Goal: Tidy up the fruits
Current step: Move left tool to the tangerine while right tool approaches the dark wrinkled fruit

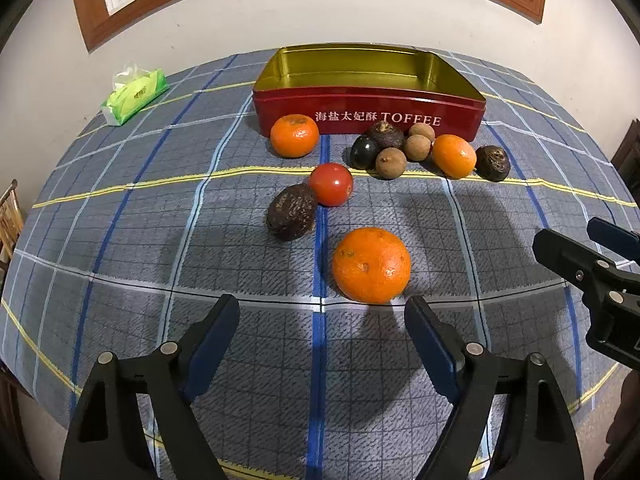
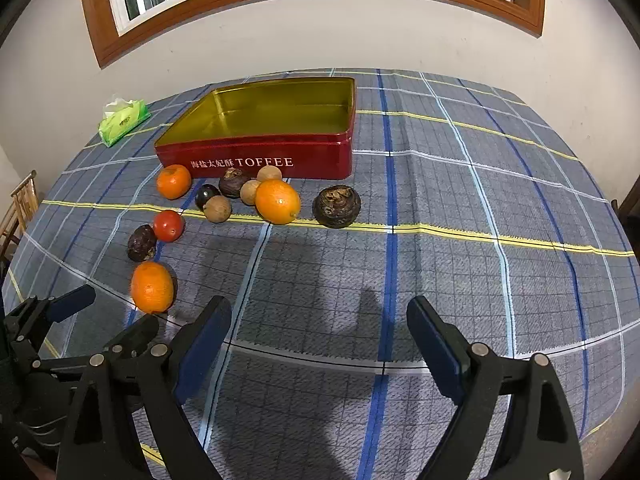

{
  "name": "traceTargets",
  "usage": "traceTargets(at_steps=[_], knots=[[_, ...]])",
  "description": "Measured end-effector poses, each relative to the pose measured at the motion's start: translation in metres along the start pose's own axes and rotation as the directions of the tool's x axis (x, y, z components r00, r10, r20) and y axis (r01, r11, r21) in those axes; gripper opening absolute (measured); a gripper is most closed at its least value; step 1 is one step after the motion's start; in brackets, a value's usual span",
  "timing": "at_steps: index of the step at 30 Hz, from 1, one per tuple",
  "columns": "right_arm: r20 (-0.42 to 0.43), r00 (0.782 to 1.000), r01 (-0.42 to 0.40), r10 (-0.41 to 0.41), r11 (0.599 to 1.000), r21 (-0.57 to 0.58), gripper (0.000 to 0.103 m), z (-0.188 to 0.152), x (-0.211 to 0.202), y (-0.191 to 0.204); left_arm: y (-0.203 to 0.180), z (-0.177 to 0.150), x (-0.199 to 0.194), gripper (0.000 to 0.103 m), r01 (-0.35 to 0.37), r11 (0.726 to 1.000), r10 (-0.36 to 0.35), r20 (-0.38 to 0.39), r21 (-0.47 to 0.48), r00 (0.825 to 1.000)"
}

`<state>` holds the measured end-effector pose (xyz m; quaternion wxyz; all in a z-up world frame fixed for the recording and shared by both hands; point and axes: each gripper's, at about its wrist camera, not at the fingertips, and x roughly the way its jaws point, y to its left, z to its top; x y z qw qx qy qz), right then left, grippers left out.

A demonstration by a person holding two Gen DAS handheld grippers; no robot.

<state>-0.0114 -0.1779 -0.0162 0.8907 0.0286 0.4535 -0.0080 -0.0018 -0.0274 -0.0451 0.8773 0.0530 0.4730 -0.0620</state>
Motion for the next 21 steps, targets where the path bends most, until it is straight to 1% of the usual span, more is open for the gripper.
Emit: traceTargets(at_steps=[7,14,21], knots=[[-0.007,1.000,0.001,-0.001,1.000,0.008,0.088,0.000,0.005,-0.005,-0.004,0.003,0.007,0.079,-0.003,1.000,0.003,-0.004,0.015,1.000],[-0.018,1.000,0.005,-0.004,1.000,0.020,0.088,0.002,0.014,-0.015,-0.005,0.005,0.012,0.078,-0.003,1.000,0.003,-0.009,0.016,1.000],[-0.040,0.999,0.022,-0.022,1.000,0.001,0.088,0.007,0.030,-0.018,-0.008,0.010,0.018,0.078,0.000,1.000,0.000,-0.011,0.026,1.000]])
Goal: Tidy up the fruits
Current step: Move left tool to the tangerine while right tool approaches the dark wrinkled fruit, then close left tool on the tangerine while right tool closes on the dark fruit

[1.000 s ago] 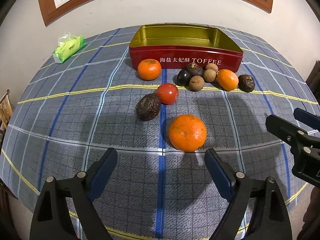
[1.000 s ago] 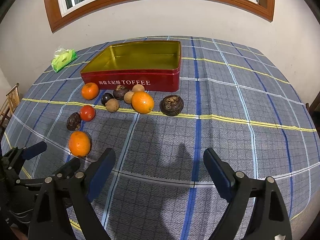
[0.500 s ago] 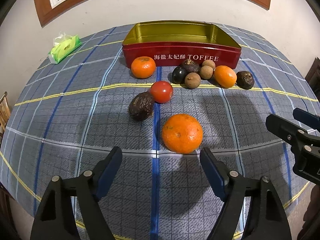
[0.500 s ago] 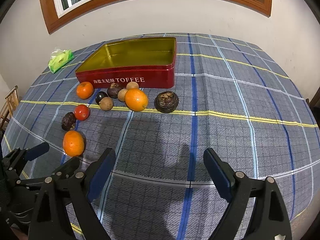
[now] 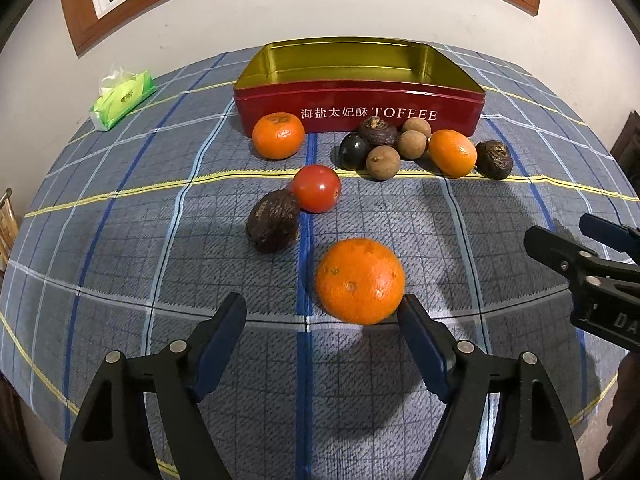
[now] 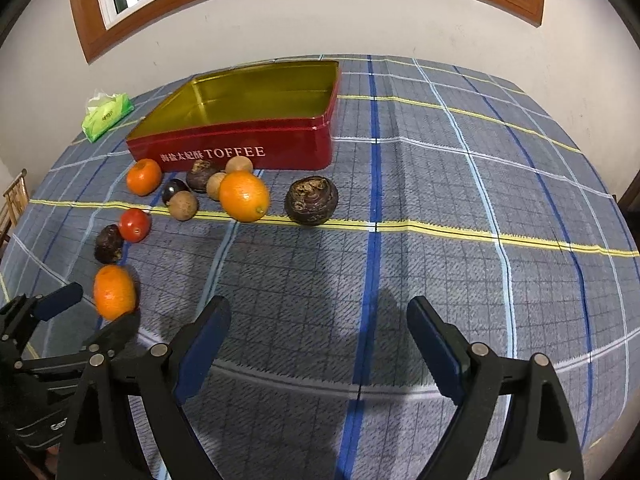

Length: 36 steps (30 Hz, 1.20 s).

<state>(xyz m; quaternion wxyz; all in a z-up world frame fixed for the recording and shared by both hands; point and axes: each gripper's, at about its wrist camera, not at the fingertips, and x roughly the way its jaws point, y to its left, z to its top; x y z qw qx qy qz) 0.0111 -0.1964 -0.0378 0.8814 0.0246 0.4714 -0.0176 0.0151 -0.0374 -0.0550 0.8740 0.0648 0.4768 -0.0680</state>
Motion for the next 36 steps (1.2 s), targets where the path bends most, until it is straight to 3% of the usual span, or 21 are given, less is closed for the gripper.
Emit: traceTargets(at_steps=[12,17,23,30,33,36], knots=[[-0.011,0.999,0.050,-0.050,0.996,-0.070,0.085,0.024,0.028,0.003,-0.003,0.005,0.005,0.064,0.027,1.000,-0.027,0.000,0.015,1.000],[-0.014,0.997,0.073,-0.075,0.993,-0.096,0.077,0.037,0.041,0.007,-0.003,0.008,0.005,0.051,0.054,0.998,-0.054,0.003,0.021,0.999],[-0.010,0.997,0.079,-0.080,0.991,-0.110,0.071,0.048,0.052,0.009,-0.002,0.009,0.004,0.045,0.076,0.997,-0.076,0.005,0.019,0.997],[-0.015,1.000,0.026,-0.027,0.996,-0.088,0.051,0.051,0.054,0.011,-0.001,0.009,0.003,0.042,0.091,0.996,-0.091,0.003,0.015,0.996],[-0.013,1.000,0.014,-0.015,0.996,-0.084,0.046,0.050,0.054,0.013,-0.001,0.008,0.003,0.042,0.092,0.996,-0.092,0.001,0.011,0.996],[-0.006,1.000,0.010,-0.011,0.996,-0.087,0.033,0.050,0.053,0.013,0.001,0.007,0.002,0.042,0.094,0.996,-0.094,-0.002,0.005,0.996]])
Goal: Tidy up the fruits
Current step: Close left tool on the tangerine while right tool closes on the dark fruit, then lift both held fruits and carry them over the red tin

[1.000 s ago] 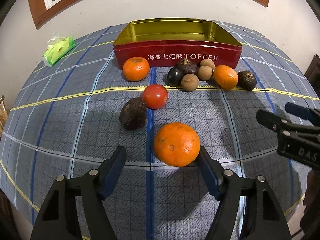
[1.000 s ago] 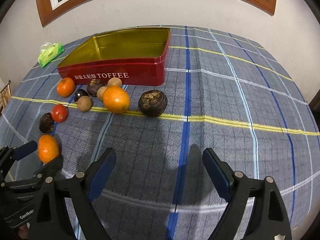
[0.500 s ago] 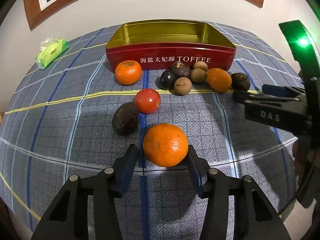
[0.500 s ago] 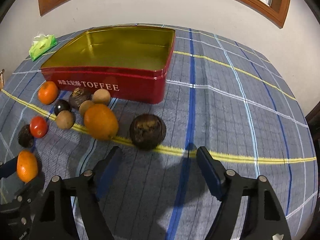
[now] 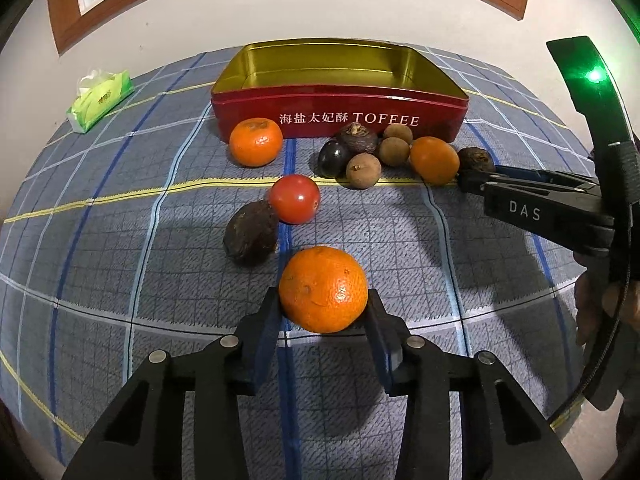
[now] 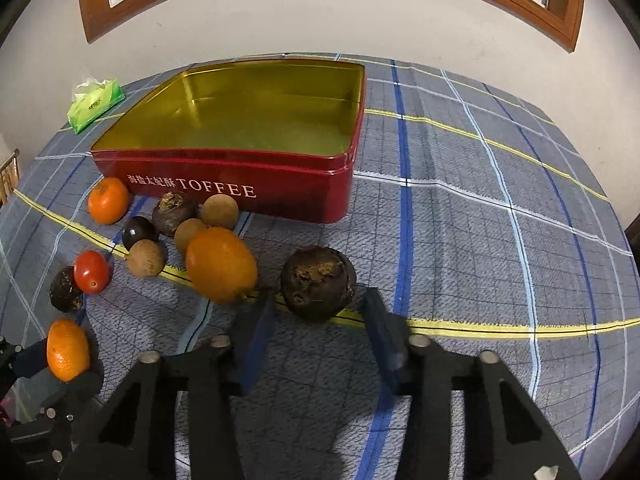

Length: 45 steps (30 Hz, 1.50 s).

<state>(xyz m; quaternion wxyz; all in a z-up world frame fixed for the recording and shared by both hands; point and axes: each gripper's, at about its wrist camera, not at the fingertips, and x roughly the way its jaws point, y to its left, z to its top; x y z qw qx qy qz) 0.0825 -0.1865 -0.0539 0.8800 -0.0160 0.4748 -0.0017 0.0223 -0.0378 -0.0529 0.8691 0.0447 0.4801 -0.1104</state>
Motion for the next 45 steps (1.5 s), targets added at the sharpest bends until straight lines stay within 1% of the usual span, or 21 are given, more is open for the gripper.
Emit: traceTargets(at_steps=[10,19,29,37,45], knots=[[0.000,1.000,-0.029,0.029,0.999,0.019,0.032,-0.006,-0.006,-0.007,0.003,-0.002,-0.002,0.042,-0.013,1.000,0.013,-0.005,-0.013,1.000],[-0.010,1.000,-0.019,0.019,0.999,0.028,0.032,-0.013,-0.014,-0.007,0.007,-0.001,-0.005,0.042,-0.010,1.000,0.011,0.007,-0.022,1.000],[-0.001,1.000,-0.007,0.007,1.000,0.019,0.032,-0.014,-0.028,-0.004,0.012,0.005,-0.014,0.041,0.002,0.999,-0.001,0.037,-0.032,0.999],[0.010,1.000,-0.002,0.002,1.000,0.007,0.032,-0.011,-0.038,0.000,0.017,0.014,-0.020,0.041,-0.006,1.000,0.008,0.062,-0.030,0.998],[0.026,1.000,-0.004,0.004,1.000,0.002,0.032,-0.005,-0.044,0.003,0.031,0.036,-0.021,0.041,-0.033,0.999,0.036,0.087,-0.039,0.996]])
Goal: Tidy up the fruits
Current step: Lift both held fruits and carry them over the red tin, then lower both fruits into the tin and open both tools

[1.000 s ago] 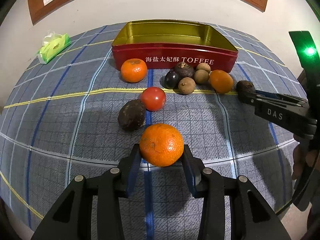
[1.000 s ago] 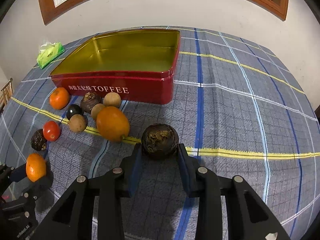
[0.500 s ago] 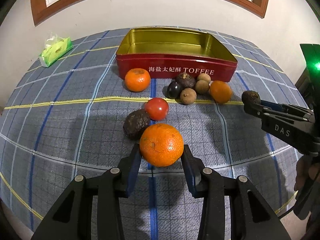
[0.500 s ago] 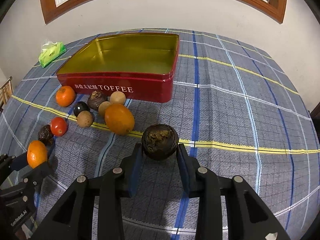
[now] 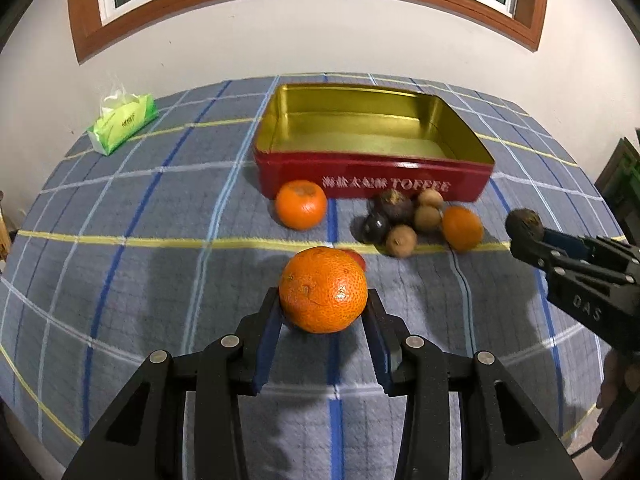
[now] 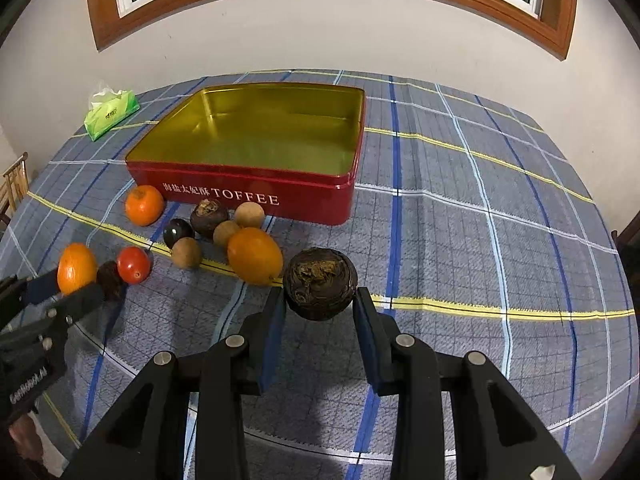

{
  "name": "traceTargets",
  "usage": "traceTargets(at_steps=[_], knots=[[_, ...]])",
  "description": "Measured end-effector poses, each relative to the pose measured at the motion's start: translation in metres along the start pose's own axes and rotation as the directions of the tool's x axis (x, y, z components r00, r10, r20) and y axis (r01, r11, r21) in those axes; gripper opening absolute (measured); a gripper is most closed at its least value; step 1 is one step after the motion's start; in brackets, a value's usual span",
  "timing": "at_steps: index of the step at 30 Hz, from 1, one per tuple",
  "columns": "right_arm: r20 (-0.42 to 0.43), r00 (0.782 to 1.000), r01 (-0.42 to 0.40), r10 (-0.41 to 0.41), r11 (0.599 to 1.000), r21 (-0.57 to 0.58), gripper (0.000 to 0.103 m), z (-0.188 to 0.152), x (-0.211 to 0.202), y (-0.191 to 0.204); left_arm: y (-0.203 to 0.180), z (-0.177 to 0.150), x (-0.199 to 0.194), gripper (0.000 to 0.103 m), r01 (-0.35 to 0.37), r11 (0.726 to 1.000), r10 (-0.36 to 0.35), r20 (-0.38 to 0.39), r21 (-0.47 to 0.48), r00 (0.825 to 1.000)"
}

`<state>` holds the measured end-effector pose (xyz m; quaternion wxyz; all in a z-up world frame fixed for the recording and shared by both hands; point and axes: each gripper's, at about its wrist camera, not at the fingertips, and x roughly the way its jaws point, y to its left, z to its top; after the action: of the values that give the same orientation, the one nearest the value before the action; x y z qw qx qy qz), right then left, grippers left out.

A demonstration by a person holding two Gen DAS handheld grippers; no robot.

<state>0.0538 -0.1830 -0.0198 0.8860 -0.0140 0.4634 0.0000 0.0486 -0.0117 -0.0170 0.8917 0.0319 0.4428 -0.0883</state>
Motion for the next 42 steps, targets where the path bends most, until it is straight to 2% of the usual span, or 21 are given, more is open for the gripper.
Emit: traceTargets(at_steps=[13,19,24,35,42], knots=[[0.041,0.999,-0.014,0.014,1.000,0.001,0.032,0.034,-0.002,-0.002,0.018,0.058,0.014,0.041,-0.067,0.997,0.065,0.070,0.034,0.995],[0.071,0.997,-0.023,0.023,1.000,-0.013,0.032,0.062,0.000,0.001,0.026,0.098,0.028,0.041,-0.048,0.998,0.044,0.099,0.039,0.994],[0.069,0.997,-0.032,0.033,0.999,-0.013,0.032,0.085,0.015,0.001,0.032,0.126,0.058,0.041,-0.003,1.000,0.002,0.052,0.022,0.999],[0.020,0.999,-0.025,0.025,0.999,-0.033,0.032,0.105,0.060,0.010,0.017,0.136,0.106,0.041,-0.021,0.996,0.023,-0.018,0.089,1.000],[-0.004,1.000,-0.024,0.024,0.999,-0.032,0.032,0.104,0.072,0.010,0.007,0.131,0.112,0.041,-0.044,0.990,0.049,-0.029,0.136,0.998]])
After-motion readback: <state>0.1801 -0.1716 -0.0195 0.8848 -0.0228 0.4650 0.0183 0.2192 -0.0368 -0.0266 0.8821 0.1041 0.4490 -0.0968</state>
